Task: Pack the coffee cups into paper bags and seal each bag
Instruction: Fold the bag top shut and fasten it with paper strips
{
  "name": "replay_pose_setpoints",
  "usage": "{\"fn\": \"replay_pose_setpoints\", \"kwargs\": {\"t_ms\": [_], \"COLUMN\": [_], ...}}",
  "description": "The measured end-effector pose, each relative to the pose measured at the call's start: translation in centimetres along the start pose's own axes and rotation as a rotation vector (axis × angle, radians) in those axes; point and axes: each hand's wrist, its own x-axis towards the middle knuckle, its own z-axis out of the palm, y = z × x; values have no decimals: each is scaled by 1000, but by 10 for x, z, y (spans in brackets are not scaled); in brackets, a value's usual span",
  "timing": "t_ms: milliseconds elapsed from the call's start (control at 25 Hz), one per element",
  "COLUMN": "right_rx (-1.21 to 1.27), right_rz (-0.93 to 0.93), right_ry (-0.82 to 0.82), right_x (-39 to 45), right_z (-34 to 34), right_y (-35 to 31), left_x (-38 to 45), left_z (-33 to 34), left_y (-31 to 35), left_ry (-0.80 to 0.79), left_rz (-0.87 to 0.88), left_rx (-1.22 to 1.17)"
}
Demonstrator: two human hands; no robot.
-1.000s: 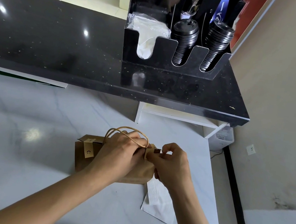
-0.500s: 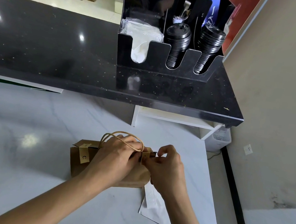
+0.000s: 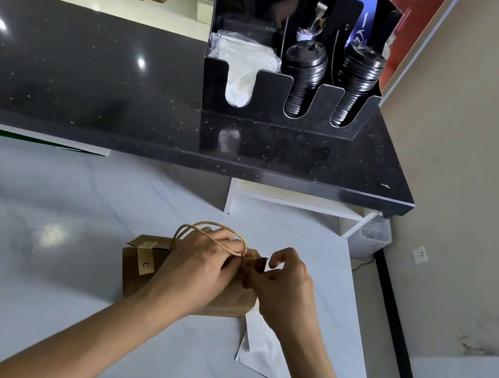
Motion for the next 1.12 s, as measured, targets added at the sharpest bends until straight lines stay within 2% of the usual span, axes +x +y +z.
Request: {"fn": "replay_pose_setpoints", "kwargs": {"t_ms": [400, 640, 880, 1120], "right_rx": [26, -66, -70, -33], "right_rz": [2, -68, -231, -353], "right_ry": [-18, 8, 29, 43], "right_x": [10, 9, 7, 5], "right_z": [-4, 1, -4, -10], "right_y": [13, 22, 23, 19], "left_x": [4, 4, 6, 6], "left_z": [2, 3, 3, 3], "left_y": [-2, -1, -2, -1], "left_ry": [2, 34, -22, -45], "left_rz": [-2, 27, -65, -74], "left_rx": [-43, 18, 101, 122]}}
